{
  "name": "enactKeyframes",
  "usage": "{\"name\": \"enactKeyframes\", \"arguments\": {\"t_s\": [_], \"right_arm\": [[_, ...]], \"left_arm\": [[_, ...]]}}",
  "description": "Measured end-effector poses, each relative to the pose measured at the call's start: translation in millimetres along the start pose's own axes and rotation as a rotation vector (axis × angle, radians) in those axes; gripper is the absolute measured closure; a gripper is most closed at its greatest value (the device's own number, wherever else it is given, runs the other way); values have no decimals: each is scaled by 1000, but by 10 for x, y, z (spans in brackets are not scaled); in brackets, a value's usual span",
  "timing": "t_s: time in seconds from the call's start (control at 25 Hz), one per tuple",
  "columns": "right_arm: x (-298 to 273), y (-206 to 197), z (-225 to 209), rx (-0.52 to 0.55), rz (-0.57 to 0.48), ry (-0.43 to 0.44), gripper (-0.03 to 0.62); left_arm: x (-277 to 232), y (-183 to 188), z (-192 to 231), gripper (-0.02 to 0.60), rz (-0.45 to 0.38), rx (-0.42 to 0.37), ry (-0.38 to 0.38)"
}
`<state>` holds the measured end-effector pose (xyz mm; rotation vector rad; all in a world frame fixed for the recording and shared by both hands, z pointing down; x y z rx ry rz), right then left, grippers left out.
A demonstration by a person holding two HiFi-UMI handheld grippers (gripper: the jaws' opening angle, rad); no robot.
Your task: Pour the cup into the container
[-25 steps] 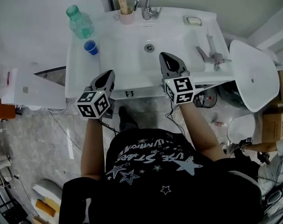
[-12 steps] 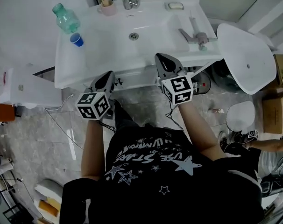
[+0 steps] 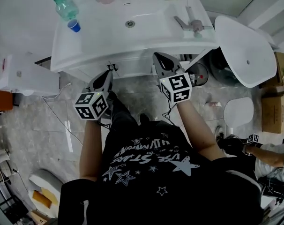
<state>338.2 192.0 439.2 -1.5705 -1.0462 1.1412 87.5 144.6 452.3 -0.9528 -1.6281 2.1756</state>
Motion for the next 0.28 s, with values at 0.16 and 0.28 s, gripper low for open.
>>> {"name": "enactKeyframes", "arguments": {"t_s": [0.16, 0.28], "right_arm": [[127, -43, 98, 5, 12, 20, 589], [212, -72, 179, 5, 15, 28, 588]], "left_arm": [[175, -32, -69, 571, -15, 13, 19], [295, -69, -119, 571, -20, 12, 22]]}}
Point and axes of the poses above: the fingertips, and each gripper's own axes: x backward along the fingers, z to its left, y out of its top, the point moved 7 cm from there along x, backward along the fingers, and after that the axes turned 10 degrees about -x, right-handed, at the moved point
